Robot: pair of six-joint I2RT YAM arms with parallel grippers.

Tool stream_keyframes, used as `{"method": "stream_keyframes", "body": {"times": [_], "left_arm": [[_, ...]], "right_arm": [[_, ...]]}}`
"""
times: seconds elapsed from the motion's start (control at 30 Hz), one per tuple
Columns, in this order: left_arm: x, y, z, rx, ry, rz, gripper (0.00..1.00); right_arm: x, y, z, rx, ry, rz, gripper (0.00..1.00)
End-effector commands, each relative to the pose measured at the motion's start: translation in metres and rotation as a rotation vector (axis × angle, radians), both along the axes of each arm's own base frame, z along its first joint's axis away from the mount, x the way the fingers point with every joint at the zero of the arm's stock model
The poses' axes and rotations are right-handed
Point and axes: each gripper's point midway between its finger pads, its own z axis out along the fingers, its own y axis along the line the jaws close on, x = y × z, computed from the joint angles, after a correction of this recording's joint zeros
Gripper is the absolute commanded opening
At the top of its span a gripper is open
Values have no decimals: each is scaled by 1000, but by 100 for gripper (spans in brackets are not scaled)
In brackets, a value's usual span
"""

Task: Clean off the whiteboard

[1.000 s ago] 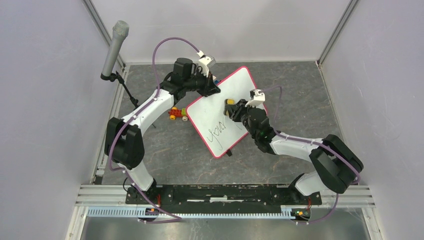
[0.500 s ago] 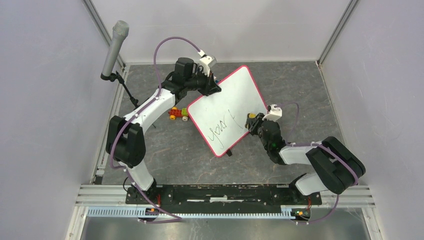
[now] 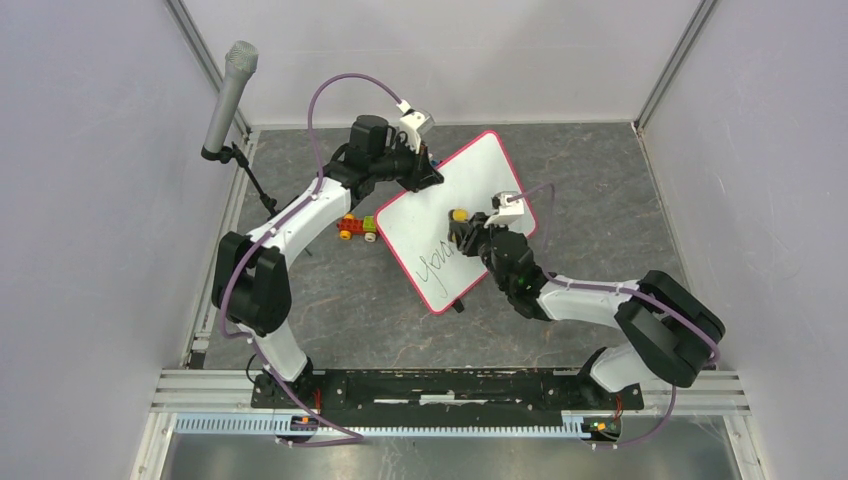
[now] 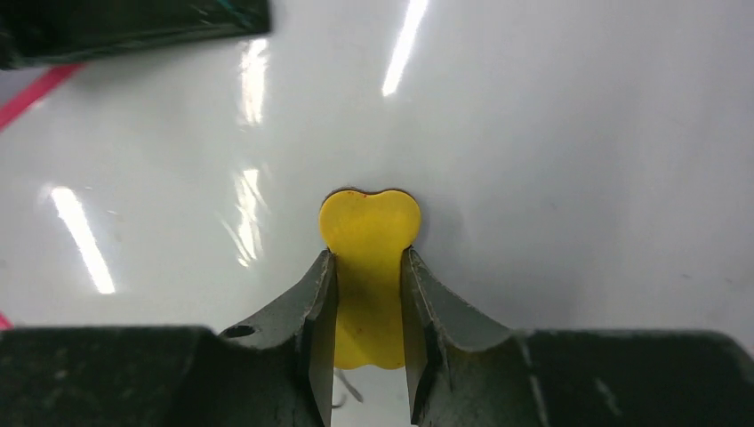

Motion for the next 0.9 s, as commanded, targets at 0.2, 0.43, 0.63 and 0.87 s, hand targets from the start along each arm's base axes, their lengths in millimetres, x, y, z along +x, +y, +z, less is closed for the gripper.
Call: {"method": "stream_keyframes", "body": {"times": [0.2,0.43,0.63,0.87], "left_arm": [[-38,-2,-76,217,52,-154,2],[-38,-4,-78,217,57,-159,2],[-38,-3,-78,218,56,-159,2],[-38,-4,-80,216,63,-164,2]], "right_arm": [[-5,6,-27,-10,4,30,28],[-35,-60,-94,-123,108,-72,28],[-36,-77,-94,-123,107,-108,28],[-18,-8,-29,-61,-17,33,28]]}}
